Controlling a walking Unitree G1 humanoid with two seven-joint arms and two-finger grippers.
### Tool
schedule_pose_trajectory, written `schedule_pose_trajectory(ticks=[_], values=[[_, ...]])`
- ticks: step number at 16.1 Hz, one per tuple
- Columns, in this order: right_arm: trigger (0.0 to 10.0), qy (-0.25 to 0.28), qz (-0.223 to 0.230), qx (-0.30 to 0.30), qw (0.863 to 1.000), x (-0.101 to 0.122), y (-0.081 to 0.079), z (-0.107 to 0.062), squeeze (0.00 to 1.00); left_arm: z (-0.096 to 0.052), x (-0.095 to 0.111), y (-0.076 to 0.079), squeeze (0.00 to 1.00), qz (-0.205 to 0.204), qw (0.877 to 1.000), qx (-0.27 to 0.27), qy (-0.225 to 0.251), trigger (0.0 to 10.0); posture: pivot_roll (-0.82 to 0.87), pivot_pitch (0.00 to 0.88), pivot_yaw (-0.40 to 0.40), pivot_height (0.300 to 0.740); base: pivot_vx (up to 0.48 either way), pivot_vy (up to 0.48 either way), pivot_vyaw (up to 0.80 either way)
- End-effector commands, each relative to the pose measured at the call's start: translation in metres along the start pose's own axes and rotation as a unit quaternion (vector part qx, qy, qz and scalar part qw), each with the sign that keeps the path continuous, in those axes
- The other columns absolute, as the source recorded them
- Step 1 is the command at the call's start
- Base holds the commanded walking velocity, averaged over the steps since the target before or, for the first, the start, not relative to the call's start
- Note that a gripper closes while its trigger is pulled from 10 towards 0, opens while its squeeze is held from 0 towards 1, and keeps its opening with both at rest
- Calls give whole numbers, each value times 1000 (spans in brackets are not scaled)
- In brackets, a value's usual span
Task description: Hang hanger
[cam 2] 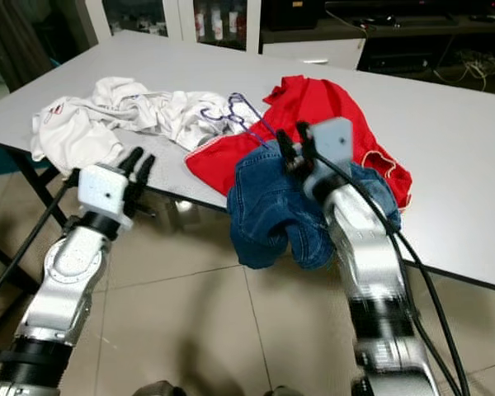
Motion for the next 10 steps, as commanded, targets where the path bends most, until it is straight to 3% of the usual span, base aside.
schedule_pose_trajectory(ticks=[1,4,6,8,9,10], values=[[10000,-1,10,20,1000,3,-4,-6,0,3,3,2,0,3,1000,-15,2,10000,-114,0,61,740,0,0,0],[10000,-13,33,111,993,4,-29,-16,0,7,3,6,0,-2,1000,-25,2,10000,-128,0,67,740,0,0,0],[10000,-29,36,122,992,2,-39,-11,0,9,3,9,0,-6,1000,-31,2,10000,-130,0,66,740,0,0,0],[10000,-114,37,59,991,-20,-37,7,0,8,2,13,0,-11,999,-34,1,10000,-124,0,60,740,0,0,0],[10000,-127,40,47,990,-23,-35,8,0,8,2,13,0,-12,999,-34,1,10000,-121,0,58,740,0,0,0],[9686,-165,73,15,983,-33,-29,11,0,7,1,14,0,-13,999,-33,1,10000,-112,0,53,740,0,0,0]])
Point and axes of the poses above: a point about 5 cm out from each wrist's last joint towards the gripper, its own z axis pointing out of the wrist towards the gripper, its own x axis along the axis of the wrist's last joint, y = z × x, the point moved 1 cm from there along z, pointing out of the wrist towards the gripper, and after that the axes turned 8 degrees about -z, right-handed, at the moved point
